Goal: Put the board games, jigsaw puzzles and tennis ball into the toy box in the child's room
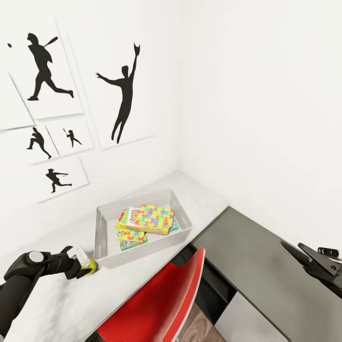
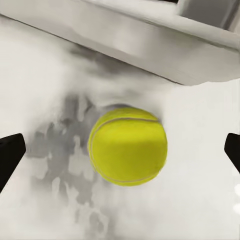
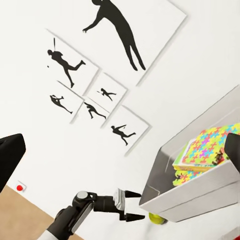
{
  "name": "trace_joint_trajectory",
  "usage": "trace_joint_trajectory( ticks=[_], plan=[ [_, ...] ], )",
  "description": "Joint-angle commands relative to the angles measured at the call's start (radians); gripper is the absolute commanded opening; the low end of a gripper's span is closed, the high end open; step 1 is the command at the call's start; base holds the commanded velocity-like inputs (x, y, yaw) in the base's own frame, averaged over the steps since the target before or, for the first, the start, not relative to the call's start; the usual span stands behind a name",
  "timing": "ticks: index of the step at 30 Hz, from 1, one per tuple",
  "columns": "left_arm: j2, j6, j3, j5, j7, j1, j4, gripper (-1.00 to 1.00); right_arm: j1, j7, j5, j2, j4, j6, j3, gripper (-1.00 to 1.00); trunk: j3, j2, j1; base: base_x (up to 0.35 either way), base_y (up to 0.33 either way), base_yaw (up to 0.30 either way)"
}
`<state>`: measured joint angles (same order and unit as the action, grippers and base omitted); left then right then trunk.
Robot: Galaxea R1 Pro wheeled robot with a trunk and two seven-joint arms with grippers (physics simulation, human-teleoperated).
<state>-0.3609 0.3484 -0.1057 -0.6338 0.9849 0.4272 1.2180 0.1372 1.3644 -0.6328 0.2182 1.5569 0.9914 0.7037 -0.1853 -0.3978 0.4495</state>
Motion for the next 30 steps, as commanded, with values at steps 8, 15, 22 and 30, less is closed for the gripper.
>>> trace_joint_trajectory(
  ticks=[8,15,22,30],
  plan=[
    [0.0,-0.008,0.034,-0.021,-0.051,0.001,-0.015,1.0,0.001,0.001,-0.002,0.0,0.0,0.006,0.0,1.0,-0.015,-0.002,0.001,0.0,0.0,0.0],
    [-0.001,-0.065,0.036,-0.023,-0.059,0.001,-0.058,1.0,0.001,0.002,-0.002,0.0,0.0,0.006,0.0,1.0,-0.021,-0.002,0.001,0.0,0.0,0.0],
    [-0.002,-0.122,0.032,-0.021,-0.063,0.001,-0.096,1.0,0.001,0.002,-0.002,0.0,0.0,0.006,0.0,1.0,-0.022,-0.002,0.001,0.0,0.0,0.0],
    [-0.004,-0.237,0.023,-0.02,-0.081,0.001,-0.172,1.0,0.001,0.002,-0.002,0.0,0.0,0.006,0.0,1.0,-0.022,-0.002,0.001,0.0,0.0,0.0]
  ],
)
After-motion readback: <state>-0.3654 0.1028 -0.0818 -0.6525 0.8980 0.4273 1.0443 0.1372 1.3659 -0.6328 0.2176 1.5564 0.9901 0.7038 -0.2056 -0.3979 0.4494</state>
